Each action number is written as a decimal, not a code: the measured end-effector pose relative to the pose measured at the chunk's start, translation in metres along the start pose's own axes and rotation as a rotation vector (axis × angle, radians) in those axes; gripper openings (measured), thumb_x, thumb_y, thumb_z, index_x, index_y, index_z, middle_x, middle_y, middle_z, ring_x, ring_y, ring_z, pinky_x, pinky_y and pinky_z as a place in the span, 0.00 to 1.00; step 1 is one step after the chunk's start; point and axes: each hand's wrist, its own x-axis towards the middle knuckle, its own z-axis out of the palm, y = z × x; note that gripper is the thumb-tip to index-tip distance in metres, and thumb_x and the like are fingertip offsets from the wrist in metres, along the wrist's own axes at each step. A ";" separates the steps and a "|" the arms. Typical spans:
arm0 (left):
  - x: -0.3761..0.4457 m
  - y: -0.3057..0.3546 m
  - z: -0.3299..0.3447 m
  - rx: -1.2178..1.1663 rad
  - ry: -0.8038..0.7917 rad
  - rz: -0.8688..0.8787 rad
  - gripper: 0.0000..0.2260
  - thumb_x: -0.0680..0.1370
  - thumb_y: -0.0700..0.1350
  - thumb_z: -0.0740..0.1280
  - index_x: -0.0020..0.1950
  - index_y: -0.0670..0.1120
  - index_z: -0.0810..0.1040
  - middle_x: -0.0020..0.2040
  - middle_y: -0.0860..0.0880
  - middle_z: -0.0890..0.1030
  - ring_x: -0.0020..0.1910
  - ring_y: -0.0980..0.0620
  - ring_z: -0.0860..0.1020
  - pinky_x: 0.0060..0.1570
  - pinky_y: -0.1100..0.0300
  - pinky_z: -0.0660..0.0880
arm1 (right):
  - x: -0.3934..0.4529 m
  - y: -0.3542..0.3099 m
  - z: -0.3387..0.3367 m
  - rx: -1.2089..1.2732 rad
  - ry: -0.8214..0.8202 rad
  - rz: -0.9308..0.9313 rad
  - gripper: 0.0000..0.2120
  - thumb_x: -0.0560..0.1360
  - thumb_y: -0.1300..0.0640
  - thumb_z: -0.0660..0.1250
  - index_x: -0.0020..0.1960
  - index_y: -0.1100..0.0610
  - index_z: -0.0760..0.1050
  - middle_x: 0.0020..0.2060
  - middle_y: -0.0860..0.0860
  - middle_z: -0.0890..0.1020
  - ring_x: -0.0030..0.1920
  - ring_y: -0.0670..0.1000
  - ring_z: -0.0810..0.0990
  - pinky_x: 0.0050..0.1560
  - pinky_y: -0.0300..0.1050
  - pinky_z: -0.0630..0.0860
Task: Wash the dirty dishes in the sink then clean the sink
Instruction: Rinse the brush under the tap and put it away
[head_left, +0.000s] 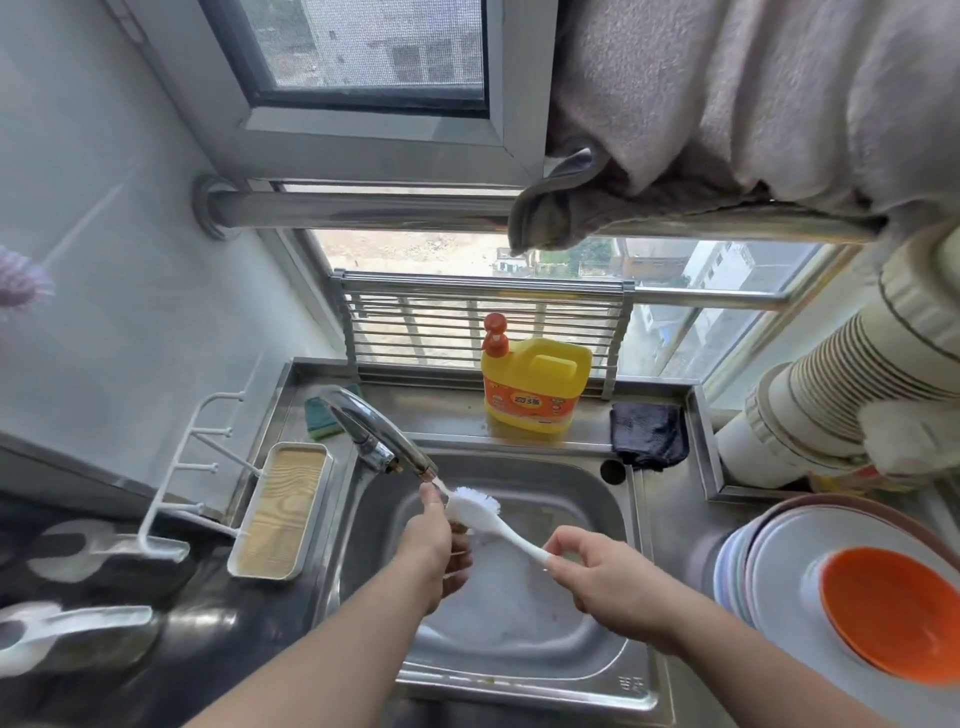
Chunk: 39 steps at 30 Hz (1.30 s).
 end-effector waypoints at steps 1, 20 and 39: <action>0.002 0.000 -0.004 0.004 -0.029 -0.001 0.39 0.80 0.75 0.50 0.49 0.41 0.82 0.31 0.48 0.81 0.31 0.48 0.79 0.30 0.60 0.76 | -0.001 0.001 -0.003 -0.090 0.012 -0.014 0.07 0.82 0.40 0.62 0.51 0.41 0.76 0.27 0.40 0.77 0.29 0.42 0.72 0.33 0.40 0.70; 0.007 0.012 -0.035 -0.488 -0.204 0.049 0.19 0.88 0.53 0.60 0.61 0.38 0.79 0.48 0.40 0.85 0.44 0.45 0.81 0.45 0.54 0.79 | 0.033 -0.007 0.018 -0.541 0.140 -0.131 0.13 0.82 0.36 0.58 0.65 0.30 0.74 0.58 0.37 0.82 0.60 0.44 0.78 0.54 0.48 0.78; -0.008 0.003 -0.008 -0.425 -0.306 0.035 0.08 0.85 0.41 0.66 0.60 0.40 0.82 0.46 0.42 0.87 0.41 0.46 0.86 0.44 0.51 0.85 | 0.024 0.041 -0.002 -0.611 0.358 -0.069 0.11 0.84 0.46 0.61 0.66 0.40 0.74 0.54 0.44 0.73 0.54 0.51 0.80 0.50 0.49 0.77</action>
